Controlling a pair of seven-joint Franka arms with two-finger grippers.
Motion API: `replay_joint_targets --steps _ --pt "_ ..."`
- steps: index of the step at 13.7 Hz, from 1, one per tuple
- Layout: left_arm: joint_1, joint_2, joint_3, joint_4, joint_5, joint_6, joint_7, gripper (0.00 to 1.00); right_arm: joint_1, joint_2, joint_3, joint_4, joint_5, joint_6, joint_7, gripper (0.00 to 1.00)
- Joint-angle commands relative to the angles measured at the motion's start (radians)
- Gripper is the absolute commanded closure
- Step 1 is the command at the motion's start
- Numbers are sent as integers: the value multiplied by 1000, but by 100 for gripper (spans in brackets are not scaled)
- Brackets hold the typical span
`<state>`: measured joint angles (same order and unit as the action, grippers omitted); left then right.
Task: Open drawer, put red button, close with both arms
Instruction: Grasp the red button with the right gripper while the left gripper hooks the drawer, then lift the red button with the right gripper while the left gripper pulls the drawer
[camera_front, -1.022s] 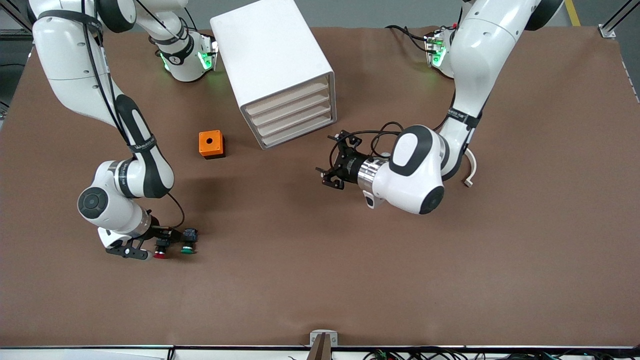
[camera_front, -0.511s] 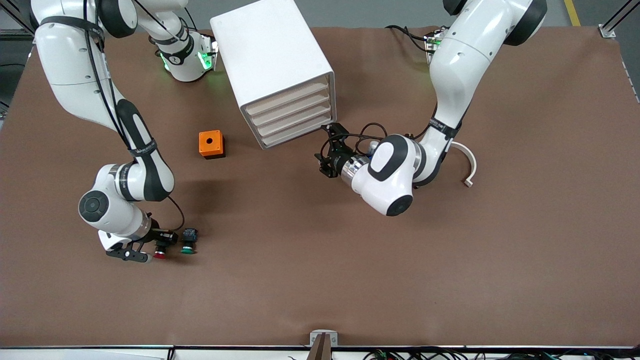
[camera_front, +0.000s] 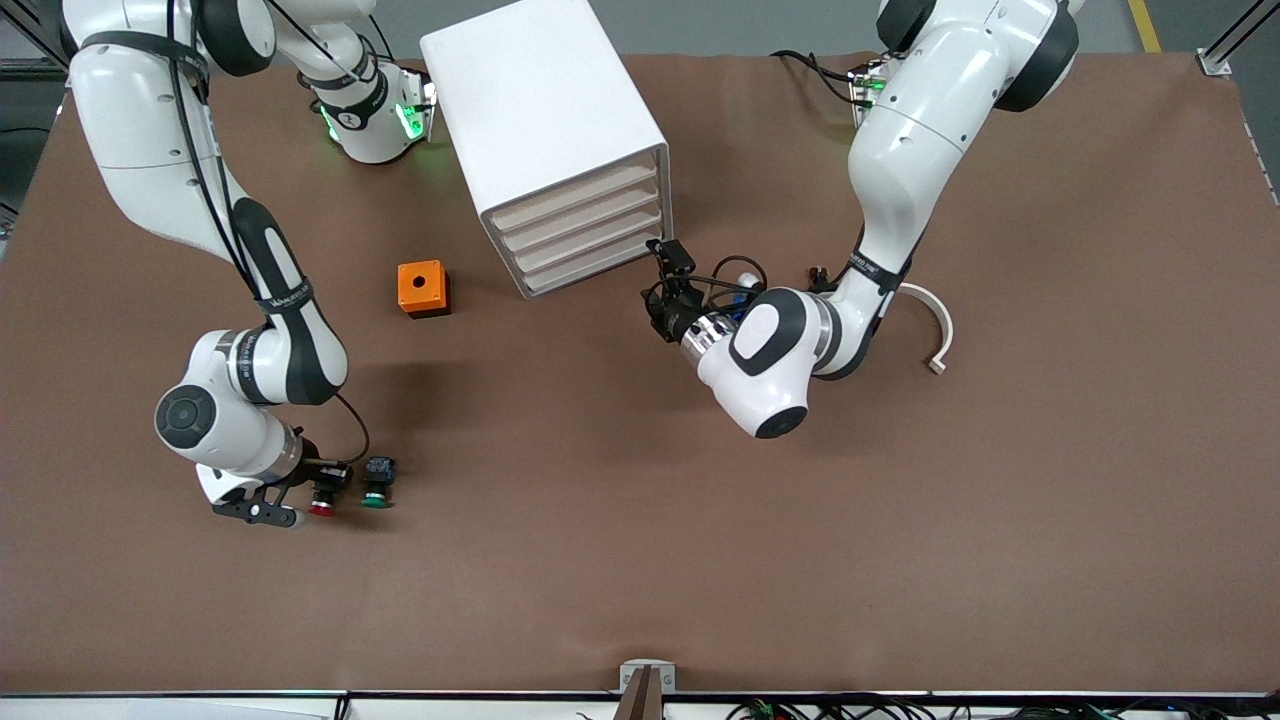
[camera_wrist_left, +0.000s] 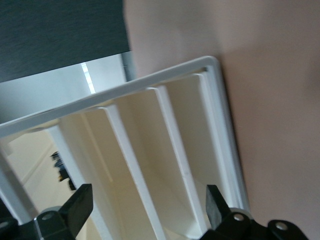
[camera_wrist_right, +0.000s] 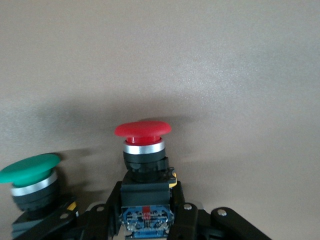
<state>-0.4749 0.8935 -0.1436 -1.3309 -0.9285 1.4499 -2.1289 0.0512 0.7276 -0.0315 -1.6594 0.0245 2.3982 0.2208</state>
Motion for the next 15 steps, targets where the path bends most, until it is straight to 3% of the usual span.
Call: replay_joint_targets --steps 1,7,13,15 --pt "-1 45 -4 35 -67 -49 -83 1 10 -63 5 36 8 -144 83 100" --pt "-2 84 -23 35 -150 -63 -195 5 44 -200 7 27 8 -321 227 100" --pt "-33 85 -34 19 -145 -71 -204 47 52 -385 5 12 6 -554 317 100" --pt "-37 93 -34 18 -145 -71 -204 49 55 -456 5 7 6 -615 331 100"
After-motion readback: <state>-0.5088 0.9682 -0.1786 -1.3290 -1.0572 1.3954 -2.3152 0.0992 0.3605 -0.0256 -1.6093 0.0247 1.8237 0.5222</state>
